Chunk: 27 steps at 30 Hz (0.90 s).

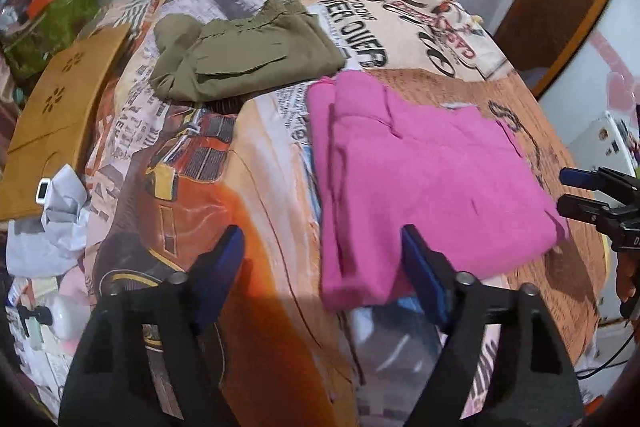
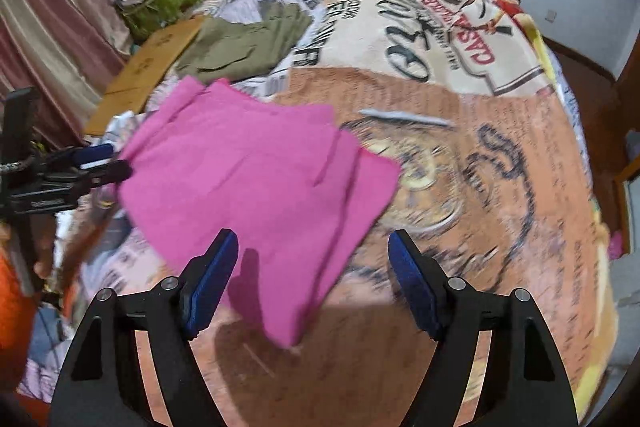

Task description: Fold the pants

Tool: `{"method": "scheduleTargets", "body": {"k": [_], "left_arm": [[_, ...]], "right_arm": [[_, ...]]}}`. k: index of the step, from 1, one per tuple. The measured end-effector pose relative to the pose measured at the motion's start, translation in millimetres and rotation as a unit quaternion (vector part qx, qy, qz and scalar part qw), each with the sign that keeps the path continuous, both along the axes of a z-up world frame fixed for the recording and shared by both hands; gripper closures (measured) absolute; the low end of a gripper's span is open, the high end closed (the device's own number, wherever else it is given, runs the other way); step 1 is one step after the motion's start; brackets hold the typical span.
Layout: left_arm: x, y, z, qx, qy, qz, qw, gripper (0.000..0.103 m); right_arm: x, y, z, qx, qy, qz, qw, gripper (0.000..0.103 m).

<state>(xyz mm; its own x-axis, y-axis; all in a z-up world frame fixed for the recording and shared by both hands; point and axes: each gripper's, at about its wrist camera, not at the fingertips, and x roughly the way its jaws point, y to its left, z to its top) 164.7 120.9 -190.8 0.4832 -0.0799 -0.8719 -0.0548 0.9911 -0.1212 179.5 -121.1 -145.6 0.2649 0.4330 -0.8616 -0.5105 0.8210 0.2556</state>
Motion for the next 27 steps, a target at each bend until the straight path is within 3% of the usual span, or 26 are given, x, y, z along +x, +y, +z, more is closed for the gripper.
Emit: {"method": "scheduleTargets", "body": {"k": [3,9,14,20,27], "left_arm": [[-5,-5,-3,0.002,-0.001,-0.006,1.0000,0.039],[-14,-6,1,-0.037,0.008,-0.019,0.9991,0.066],[-21,-3,2,-0.062,0.008,-0.011,0.9980,0.066],[-18,-13,-2,-0.004,0.015,-0.015,0.9998,0.067],[-26,0,-5,-0.003,0.018,-0.004,0.9998,0.065]], "right_arm": [[-4,5,-12,0.002,0.023,-0.004,1.000,0.045],[-5,3,-26,0.014,0.046,-0.023,0.999,0.049],[-8,-2,-28,0.026,0.043,-0.031,0.998,0.049],[-14,0,-28,0.014,0.021,-0.027,0.999,0.052],[-14,1,-29,0.006,0.010,-0.023,1.000,0.056]]}}
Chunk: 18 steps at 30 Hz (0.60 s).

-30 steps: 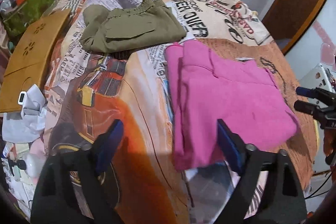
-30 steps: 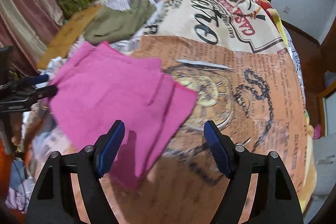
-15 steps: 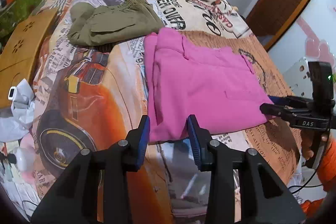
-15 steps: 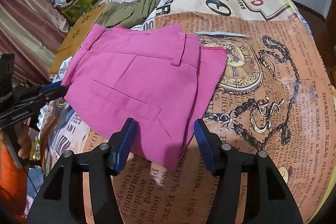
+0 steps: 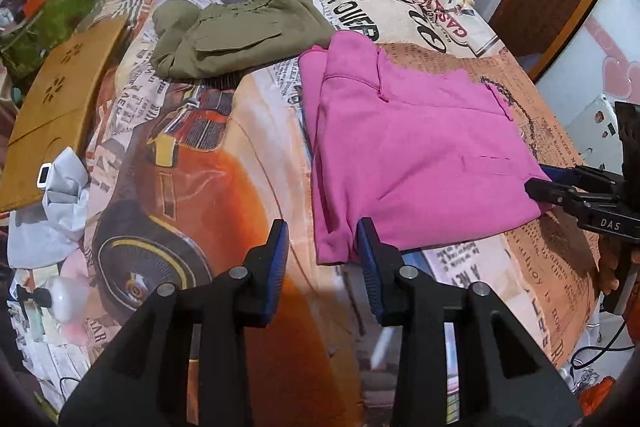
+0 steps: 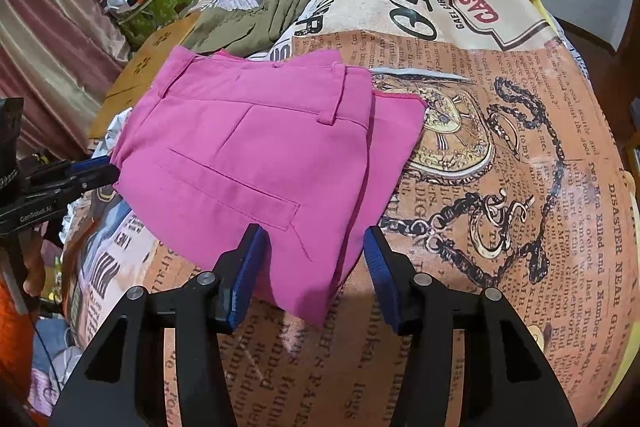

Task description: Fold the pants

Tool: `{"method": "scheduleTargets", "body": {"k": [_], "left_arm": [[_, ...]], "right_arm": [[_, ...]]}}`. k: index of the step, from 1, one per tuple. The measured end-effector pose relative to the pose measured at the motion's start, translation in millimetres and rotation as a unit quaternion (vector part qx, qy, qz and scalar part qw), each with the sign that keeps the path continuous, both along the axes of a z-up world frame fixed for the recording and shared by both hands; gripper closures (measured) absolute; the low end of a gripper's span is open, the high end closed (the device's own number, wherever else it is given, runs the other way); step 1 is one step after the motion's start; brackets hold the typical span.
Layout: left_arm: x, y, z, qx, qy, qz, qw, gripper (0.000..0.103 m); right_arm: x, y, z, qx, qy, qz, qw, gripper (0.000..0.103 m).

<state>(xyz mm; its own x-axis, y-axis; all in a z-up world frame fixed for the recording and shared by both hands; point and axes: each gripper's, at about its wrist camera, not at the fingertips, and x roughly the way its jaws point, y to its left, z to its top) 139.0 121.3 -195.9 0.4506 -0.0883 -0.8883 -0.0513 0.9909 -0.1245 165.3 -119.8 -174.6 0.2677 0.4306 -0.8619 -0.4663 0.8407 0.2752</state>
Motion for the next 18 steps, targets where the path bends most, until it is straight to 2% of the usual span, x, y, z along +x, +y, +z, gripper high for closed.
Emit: {"method": "scheduleTargets", "body": {"k": [7,8,10,11,14,18], "left_arm": [[-2,12,7,-0.032,0.002,0.014,0.9994,0.062],[-4,13,9,-0.019,0.004,0.022,0.9996,0.063],[-8,18,13,0.052,0.005,0.054,0.9972,0.063],[-11,25,12,0.046,0.007,0.061,0.9971,0.063],[-13,48,8,-0.013,0.019,0.079,0.9966,0.063],[-2,48,15,-0.001,0.005,0.079,0.9968,0.063]], "right_arm": [[-1,3,3,-0.015,-0.015,0.013,1.000,0.059],[0,3,3,-0.016,-0.015,0.015,1.000,0.059],[2,2,3,-0.025,-0.020,0.013,0.999,0.059],[4,0,2,-0.032,-0.023,0.011,0.999,0.059],[13,-6,1,-0.029,-0.011,0.002,1.000,0.059],[21,-16,3,-0.010,0.019,-0.012,1.000,0.059]]}}
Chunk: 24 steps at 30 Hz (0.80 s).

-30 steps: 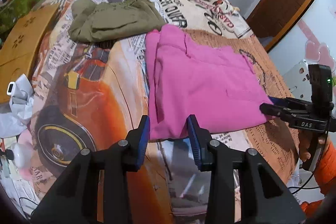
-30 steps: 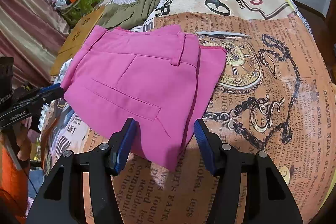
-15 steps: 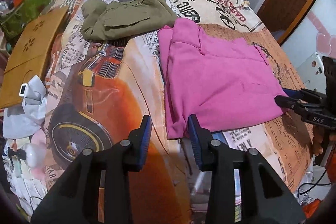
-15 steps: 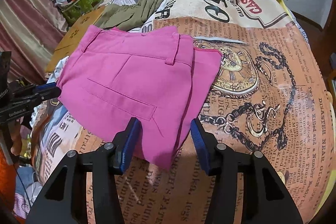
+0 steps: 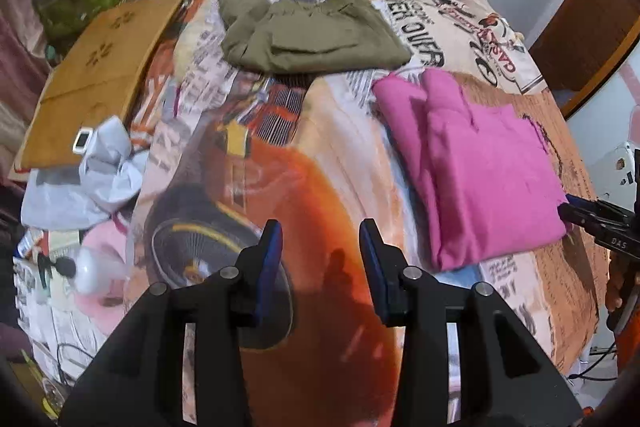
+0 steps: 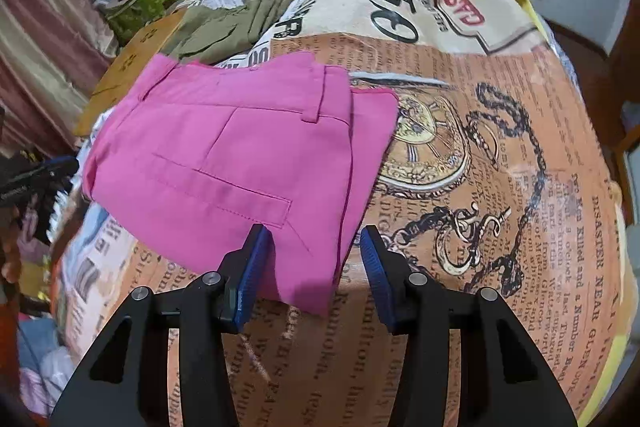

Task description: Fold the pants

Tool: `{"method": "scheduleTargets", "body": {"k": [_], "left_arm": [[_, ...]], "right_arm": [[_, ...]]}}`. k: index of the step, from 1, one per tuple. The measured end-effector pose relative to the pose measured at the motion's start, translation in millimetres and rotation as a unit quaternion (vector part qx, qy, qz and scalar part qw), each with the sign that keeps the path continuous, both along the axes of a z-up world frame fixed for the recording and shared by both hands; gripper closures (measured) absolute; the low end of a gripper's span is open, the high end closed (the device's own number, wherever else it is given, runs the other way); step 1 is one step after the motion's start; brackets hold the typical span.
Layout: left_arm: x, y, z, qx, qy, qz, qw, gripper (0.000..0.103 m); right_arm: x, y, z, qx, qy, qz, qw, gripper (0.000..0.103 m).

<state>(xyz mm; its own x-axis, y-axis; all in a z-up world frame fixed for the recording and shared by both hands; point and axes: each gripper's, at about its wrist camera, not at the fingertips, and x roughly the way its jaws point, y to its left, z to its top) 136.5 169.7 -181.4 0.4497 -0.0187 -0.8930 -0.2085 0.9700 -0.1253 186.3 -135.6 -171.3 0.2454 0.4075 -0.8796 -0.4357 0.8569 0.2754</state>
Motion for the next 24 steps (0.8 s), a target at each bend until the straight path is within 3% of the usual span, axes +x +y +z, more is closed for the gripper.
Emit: {"method": "scheduleTargets", "body": {"k": [7,11,16,24], "left_arm": [[39,-26,19,-0.010,-0.037,-0.045,0.9982,0.051],[68,-40,21,-0.031,-0.043,-0.070,0.9961,0.051],[97,-53,4,-0.028,-0.026,-0.088,0.9954,0.051],[106,-56,-28,-0.033,-0.006,-0.089,0.9955,0.050]], "right_arm": [[6,-8,17,-0.006,-0.026,-0.007,1.000,0.059],[21,-8,15,0.001,-0.023,-0.016,1.000,0.059],[39,4,8,-0.001,-0.019,-0.006,1.000,0.059],[50,22,2,-0.013,-0.060,0.022,0.998,0.059]]}}
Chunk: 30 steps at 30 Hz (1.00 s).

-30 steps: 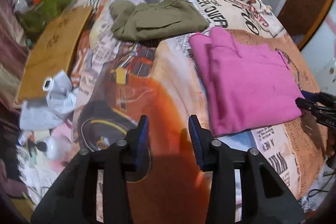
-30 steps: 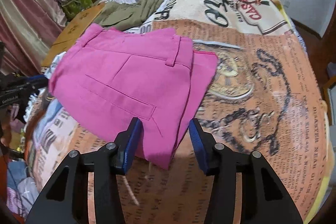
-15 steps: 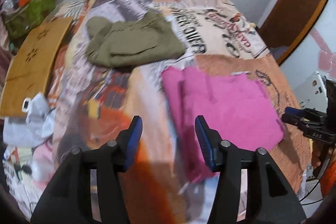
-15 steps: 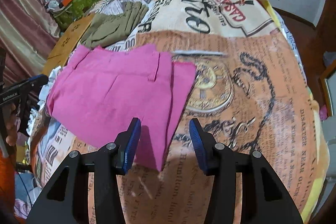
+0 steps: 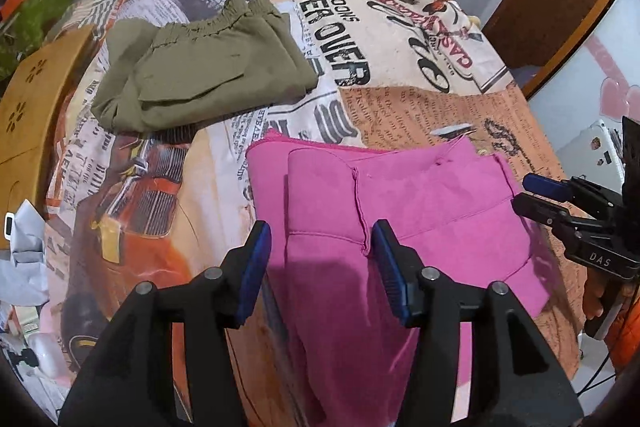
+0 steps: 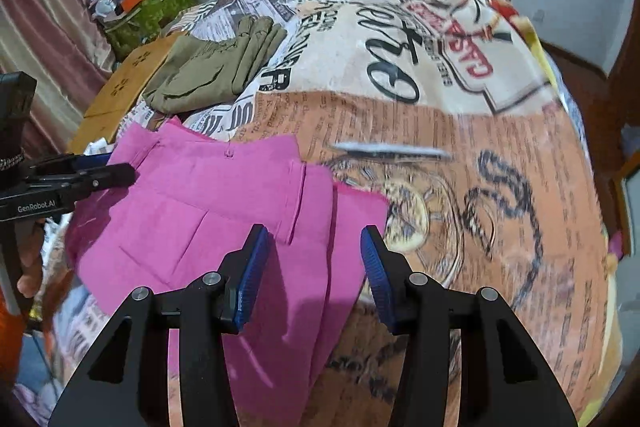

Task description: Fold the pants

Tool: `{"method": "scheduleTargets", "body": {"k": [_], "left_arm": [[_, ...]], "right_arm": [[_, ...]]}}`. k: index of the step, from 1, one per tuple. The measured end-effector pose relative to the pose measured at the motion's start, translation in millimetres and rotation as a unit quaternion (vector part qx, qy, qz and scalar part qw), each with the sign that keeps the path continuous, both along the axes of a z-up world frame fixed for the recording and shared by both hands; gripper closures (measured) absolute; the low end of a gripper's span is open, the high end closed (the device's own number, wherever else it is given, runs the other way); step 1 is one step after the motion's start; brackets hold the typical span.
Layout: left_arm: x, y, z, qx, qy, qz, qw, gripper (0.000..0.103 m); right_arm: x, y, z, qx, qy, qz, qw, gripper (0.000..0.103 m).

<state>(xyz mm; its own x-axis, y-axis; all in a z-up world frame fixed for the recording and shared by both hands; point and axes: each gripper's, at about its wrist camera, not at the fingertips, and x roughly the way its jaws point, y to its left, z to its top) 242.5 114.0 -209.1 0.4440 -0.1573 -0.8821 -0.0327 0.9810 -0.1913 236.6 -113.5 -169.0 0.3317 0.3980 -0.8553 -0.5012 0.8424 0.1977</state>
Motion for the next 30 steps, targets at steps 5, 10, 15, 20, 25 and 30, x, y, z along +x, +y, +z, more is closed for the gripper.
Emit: {"method": "scheduleTargets", "body": {"k": [5,10,15,20,25,30], "left_arm": [[-1,5,-3,-0.022,-0.006,0.019,0.9996,0.053],[-1,-2,3,-0.002,-0.009,0.017,0.9998,0.056],[-26,-6,38,0.025,-0.050,-0.011,0.9984,0.050],[-63,-4,43,0.025,-0.042,-0.041,0.9980,0.043],[-95,-8,25,0.019,-0.011,-0.058,0.9980,0.043],[-104,-19,7,0.032,0.014,-0.058,0.9977,0.043]], "right_arm": [[-2,1,-11,0.012,0.022,0.015,1.000,0.075],[-4,3,-10,0.004,0.027,0.002,1.000,0.076],[-10,-11,6,0.023,0.045,-0.013,0.999,0.076],[-33,-19,14,0.032,0.050,-0.006,0.998,0.069],[-46,-17,-5,0.030,0.071,-0.011,0.997,0.067],[-46,-19,-8,0.037,0.069,-0.026,0.997,0.063]]}}
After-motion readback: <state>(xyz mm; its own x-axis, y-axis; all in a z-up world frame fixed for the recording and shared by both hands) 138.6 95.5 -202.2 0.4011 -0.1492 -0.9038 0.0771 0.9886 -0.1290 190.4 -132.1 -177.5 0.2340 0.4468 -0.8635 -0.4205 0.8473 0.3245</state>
